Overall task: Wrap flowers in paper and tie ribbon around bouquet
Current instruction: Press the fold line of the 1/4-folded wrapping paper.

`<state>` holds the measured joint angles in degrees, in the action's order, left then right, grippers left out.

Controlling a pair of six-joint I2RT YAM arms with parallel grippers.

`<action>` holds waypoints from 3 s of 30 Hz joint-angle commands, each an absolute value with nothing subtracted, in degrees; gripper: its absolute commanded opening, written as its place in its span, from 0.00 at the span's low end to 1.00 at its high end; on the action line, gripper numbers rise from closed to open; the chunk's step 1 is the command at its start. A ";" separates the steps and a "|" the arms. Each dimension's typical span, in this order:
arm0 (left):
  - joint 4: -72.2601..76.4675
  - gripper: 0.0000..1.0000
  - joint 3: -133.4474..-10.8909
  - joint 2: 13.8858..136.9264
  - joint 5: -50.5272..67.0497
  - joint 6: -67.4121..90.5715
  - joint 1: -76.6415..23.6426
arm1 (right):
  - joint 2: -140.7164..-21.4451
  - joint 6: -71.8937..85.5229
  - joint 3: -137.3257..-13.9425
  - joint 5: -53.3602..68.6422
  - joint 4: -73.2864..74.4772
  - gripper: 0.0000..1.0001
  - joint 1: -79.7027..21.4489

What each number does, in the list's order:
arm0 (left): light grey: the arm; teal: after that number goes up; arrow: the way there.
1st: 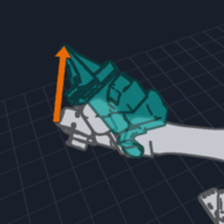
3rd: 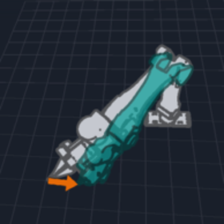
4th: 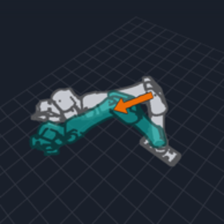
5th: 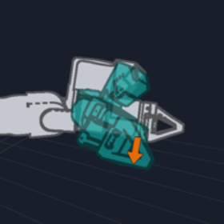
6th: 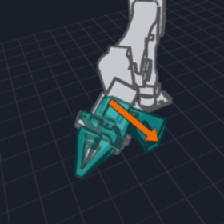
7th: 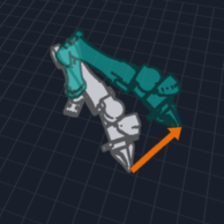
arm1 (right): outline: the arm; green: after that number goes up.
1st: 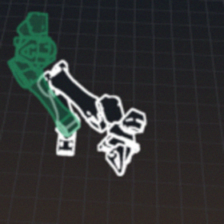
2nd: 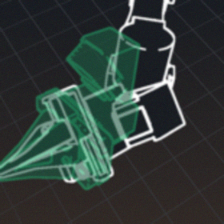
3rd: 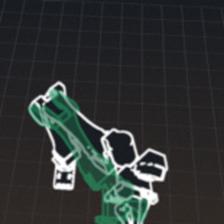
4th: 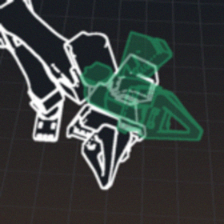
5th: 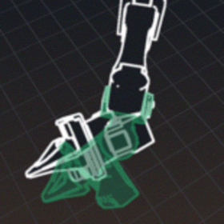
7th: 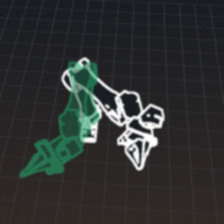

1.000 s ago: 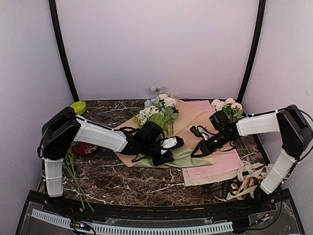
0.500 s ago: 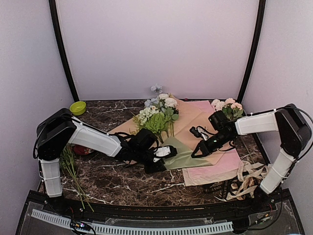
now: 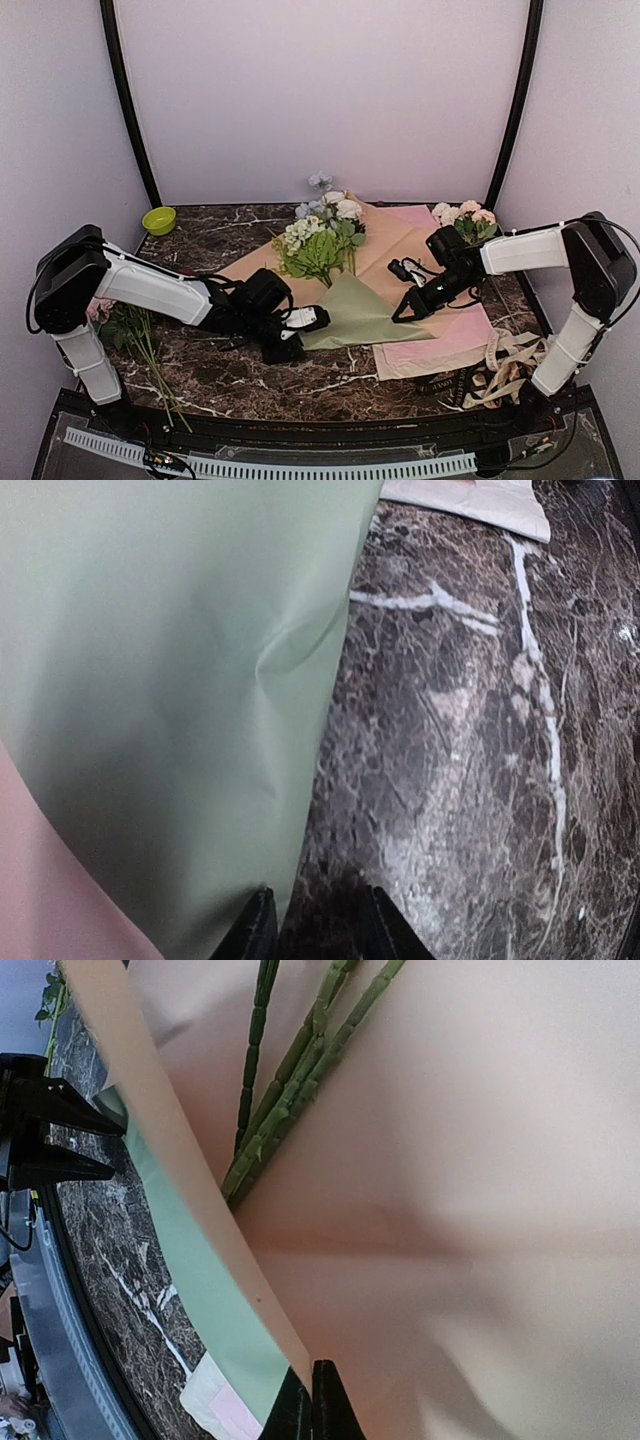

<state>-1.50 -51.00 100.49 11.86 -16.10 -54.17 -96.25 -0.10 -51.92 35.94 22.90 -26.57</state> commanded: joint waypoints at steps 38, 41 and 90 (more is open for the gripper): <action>-11.35 0.16 -53.27 102.40 13.20 -19.29 -51.75 | -97.73 0.00 -57.34 26.67 27.03 0.00 -27.60; -11.29 0.16 -52.72 102.80 13.31 -18.43 -51.73 | -98.23 1.04 -57.97 23.69 28.25 0.06 -27.66; -12.28 0.12 -51.72 103.70 13.54 -17.87 -52.91 | -113.33 30.07 -59.34 32.11 11.60 0.00 -44.58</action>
